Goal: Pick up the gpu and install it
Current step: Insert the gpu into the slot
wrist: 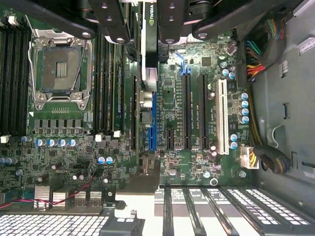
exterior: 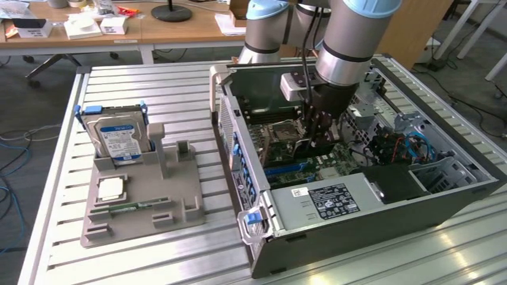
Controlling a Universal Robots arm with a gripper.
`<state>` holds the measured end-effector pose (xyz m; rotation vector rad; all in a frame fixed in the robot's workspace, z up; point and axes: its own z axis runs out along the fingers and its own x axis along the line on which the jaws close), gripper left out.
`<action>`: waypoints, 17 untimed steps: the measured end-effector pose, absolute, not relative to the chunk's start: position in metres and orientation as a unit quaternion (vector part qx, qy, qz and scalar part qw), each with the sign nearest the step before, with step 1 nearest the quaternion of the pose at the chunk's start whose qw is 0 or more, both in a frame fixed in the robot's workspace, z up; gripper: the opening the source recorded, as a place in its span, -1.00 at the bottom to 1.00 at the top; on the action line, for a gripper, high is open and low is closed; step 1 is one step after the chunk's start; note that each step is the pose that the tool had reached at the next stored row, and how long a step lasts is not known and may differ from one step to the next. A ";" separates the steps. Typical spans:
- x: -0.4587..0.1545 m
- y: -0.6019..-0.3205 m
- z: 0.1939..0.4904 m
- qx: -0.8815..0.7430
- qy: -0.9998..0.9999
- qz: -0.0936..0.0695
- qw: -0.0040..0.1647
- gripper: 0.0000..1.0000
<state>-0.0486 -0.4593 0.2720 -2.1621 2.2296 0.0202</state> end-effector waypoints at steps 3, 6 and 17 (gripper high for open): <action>-0.049 -0.459 0.272 -0.696 0.718 0.007 0.018 -0.47; -0.049 -0.459 0.271 -0.696 0.718 0.007 0.018 -0.47; -0.050 -0.459 0.266 -0.696 0.718 0.007 0.018 -0.47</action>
